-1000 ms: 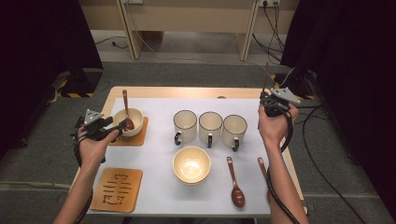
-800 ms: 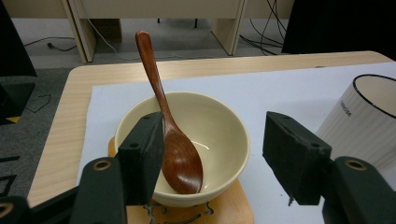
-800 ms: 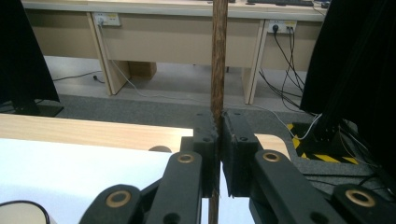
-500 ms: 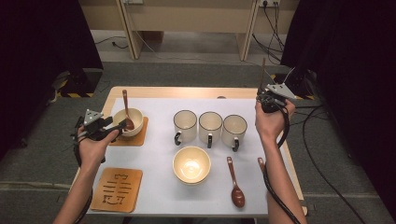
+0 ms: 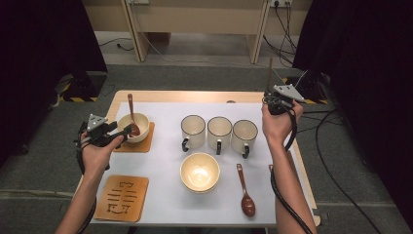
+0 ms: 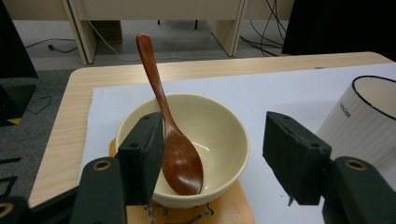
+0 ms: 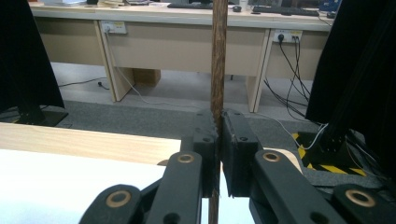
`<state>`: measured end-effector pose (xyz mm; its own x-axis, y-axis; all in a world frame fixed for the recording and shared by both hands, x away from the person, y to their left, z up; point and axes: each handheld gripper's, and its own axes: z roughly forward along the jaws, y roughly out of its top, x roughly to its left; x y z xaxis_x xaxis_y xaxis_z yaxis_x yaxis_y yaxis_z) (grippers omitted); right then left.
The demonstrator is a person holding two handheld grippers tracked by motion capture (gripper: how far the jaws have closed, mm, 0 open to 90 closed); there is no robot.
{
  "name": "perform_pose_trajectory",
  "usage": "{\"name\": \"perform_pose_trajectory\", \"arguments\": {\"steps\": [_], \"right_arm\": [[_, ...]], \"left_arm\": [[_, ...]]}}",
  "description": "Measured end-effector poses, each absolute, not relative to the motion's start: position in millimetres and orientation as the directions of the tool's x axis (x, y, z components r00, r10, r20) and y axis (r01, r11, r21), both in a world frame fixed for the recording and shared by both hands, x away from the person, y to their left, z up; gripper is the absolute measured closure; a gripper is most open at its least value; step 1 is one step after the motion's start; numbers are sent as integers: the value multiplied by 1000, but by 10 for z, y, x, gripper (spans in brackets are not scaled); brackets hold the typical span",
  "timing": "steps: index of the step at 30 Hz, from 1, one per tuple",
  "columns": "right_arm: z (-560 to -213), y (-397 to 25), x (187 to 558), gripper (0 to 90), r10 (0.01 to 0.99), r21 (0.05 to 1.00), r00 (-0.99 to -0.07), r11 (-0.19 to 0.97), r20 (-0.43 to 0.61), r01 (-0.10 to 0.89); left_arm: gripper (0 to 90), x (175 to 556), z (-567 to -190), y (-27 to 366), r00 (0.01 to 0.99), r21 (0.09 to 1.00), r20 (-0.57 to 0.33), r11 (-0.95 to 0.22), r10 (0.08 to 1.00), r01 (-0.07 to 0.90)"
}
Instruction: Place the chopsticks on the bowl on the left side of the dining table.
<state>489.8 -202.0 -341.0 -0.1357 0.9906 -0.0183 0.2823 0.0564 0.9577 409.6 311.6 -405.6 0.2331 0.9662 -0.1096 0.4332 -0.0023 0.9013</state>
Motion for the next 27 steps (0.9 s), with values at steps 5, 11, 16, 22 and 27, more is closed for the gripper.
{"name": "perform_pose_trajectory", "arguments": {"steps": [5,11,16,22,27], "right_arm": [[-3406,-1995,4925,850,991,959,-135,54,-16,280],[-3386,-1950,4961,850,990,961,-140,56,-19,271],[-3373,-1898,4991,850,989,963,-147,61,-22,263],[-3354,-1820,5027,850,987,964,-158,65,-24,259],[-3343,-1775,5055,850,986,965,-163,67,-25,254]], "left_arm": [[379,4097,-4060,3111,233,901,-110,-2,966,434],[379,4097,-4059,3115,232,901,-110,-2,966,434],[379,4091,-4046,3127,231,903,-111,1,967,431],[379,4088,-4039,3139,228,904,-112,4,967,427],[379,4089,-4040,3139,228,904,-112,4,967,427]]}}
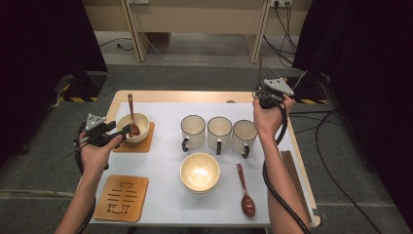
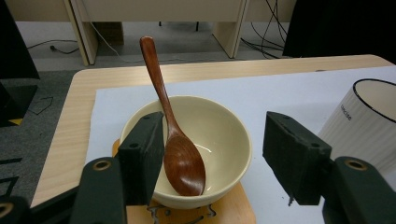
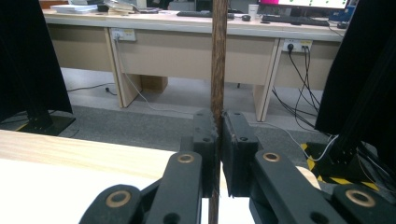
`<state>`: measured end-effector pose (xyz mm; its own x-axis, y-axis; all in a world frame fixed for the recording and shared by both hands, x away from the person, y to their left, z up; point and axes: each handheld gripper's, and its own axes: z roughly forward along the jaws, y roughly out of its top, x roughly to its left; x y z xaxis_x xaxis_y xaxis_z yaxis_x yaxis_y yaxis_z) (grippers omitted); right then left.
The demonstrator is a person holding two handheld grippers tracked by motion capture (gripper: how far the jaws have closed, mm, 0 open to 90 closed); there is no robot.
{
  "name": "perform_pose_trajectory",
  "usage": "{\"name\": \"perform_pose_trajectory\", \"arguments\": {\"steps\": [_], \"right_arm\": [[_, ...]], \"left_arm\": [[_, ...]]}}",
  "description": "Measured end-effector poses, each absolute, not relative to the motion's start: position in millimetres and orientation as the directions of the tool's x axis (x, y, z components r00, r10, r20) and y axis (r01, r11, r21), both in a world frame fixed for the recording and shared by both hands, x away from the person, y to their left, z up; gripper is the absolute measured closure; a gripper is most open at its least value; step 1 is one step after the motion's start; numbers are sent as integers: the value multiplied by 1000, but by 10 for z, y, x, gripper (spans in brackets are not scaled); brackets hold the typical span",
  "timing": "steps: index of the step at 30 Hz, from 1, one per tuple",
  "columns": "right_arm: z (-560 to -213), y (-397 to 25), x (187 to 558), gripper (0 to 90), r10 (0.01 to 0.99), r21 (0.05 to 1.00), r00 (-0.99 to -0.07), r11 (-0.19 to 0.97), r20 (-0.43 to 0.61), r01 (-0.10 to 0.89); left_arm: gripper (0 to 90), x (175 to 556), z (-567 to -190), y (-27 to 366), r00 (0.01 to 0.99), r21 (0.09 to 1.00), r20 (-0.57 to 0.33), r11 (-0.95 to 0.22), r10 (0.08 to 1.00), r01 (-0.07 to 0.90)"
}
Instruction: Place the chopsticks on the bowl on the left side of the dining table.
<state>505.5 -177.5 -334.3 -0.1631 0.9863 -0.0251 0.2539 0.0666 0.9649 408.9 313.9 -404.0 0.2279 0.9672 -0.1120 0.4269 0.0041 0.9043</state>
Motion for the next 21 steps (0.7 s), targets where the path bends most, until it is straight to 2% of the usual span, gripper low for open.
{"name": "perform_pose_trajectory", "arguments": {"steps": [21], "right_arm": [[-3300,-1639,5130,850,983,968,-180,69,-25,242]], "left_arm": [[379,4089,-4042,3133,229,903,-112,3,967,429]]}}
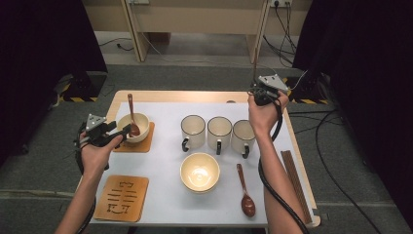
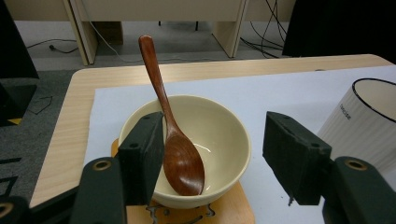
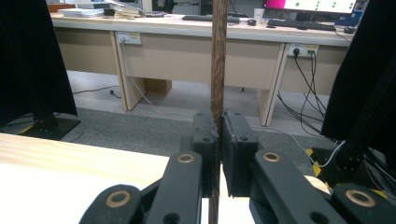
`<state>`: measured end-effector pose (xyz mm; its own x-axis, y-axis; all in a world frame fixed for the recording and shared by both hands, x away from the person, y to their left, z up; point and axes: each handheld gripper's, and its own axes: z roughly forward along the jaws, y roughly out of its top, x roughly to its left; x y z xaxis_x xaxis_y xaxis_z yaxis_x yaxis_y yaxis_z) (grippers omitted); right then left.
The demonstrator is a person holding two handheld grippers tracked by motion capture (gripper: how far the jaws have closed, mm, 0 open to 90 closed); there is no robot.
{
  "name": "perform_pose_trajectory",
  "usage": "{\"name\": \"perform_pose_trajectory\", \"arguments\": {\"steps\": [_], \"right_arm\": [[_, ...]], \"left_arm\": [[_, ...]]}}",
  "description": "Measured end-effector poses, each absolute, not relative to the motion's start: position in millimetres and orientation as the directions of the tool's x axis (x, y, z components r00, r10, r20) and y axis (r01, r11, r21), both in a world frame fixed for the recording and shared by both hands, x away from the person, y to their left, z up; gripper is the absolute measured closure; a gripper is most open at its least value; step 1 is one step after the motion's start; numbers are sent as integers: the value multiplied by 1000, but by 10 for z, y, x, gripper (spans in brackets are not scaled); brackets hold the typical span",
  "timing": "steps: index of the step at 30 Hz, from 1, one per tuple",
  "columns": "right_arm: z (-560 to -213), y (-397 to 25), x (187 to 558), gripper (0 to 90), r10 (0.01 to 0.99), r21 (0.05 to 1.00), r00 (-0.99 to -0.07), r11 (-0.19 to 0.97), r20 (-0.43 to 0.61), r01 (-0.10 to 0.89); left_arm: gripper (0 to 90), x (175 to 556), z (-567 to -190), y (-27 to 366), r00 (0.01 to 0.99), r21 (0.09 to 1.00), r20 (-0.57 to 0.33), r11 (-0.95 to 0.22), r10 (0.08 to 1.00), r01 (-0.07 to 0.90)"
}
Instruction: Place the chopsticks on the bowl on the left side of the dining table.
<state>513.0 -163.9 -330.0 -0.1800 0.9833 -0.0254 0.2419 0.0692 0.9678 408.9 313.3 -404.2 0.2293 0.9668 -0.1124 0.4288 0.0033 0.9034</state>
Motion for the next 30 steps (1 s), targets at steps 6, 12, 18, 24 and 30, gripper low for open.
{"name": "perform_pose_trajectory", "arguments": {"steps": [6,12,18,24,30], "right_arm": [[-3305,-1585,5150,850,982,968,-187,69,-23,241],[-3302,-1519,5175,850,980,968,-198,72,-23,240],[-3295,-1463,5188,850,979,969,-204,78,-29,234],[-3280,-1406,5197,850,976,970,-215,75,-24,231],[-3284,-1344,5220,850,974,970,-228,75,-22,229]], "left_arm": [[379,4088,-4040,3133,229,904,-114,5,967,428],[379,4088,-4039,3141,229,904,-114,6,967,426],[379,4086,-4036,3142,229,905,-114,6,967,425],[379,4085,-4034,3142,228,905,-113,5,967,425],[379,4086,-4038,3139,230,904,-113,4,967,427]]}}
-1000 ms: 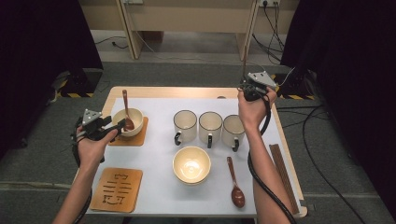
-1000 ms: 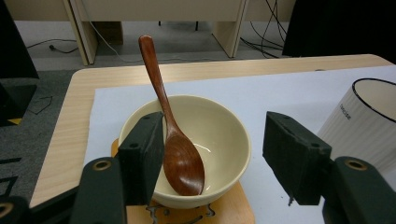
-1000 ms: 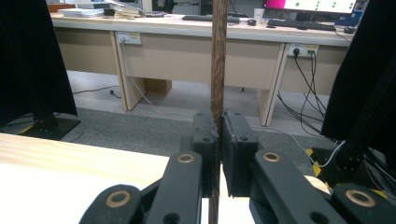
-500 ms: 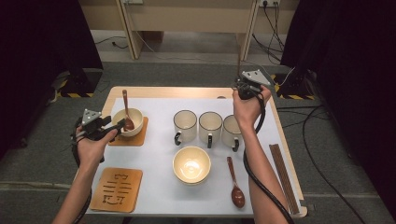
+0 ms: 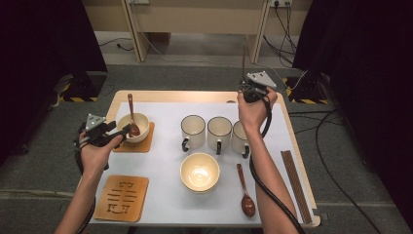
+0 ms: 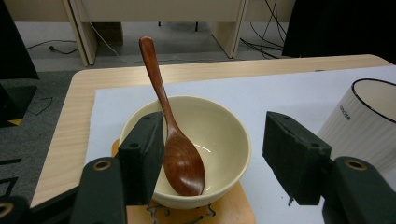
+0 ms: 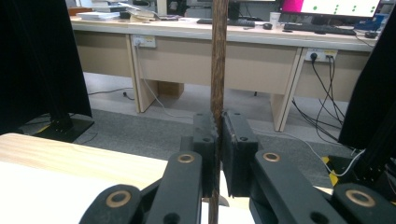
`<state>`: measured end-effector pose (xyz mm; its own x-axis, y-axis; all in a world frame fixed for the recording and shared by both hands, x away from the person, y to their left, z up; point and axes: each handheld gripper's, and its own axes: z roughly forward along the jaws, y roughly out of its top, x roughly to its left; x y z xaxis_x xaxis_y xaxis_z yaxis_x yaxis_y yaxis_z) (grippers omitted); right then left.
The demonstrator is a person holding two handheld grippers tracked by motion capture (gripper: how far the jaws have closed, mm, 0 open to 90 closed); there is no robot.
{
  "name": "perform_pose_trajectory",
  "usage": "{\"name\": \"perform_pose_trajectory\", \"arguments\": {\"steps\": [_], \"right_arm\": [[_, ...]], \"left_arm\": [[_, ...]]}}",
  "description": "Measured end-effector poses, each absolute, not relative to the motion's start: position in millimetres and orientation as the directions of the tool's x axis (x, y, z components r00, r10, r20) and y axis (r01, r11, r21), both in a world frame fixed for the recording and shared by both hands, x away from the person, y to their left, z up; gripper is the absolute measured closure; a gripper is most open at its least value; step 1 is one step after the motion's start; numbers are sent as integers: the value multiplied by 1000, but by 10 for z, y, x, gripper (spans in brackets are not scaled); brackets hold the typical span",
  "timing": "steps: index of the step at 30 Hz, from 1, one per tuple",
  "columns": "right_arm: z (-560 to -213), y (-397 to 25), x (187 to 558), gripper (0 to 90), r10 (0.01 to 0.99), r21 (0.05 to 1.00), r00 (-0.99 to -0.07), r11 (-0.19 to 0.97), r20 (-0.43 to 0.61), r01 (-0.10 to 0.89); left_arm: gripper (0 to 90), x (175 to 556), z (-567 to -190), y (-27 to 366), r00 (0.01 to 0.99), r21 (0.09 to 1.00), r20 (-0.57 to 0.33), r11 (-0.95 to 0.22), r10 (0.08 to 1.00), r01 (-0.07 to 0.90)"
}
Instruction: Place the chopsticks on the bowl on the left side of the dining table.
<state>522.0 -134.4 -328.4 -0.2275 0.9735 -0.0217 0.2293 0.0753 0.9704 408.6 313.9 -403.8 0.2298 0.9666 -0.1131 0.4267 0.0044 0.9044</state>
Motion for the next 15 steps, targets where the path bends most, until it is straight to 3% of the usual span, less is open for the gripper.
{"name": "perform_pose_trajectory", "arguments": {"steps": [15], "right_arm": [[-3317,-1210,5257,850,968,970,-249,79,-20,231]], "left_arm": [[379,4086,-4037,3136,231,905,-113,4,966,425]]}}
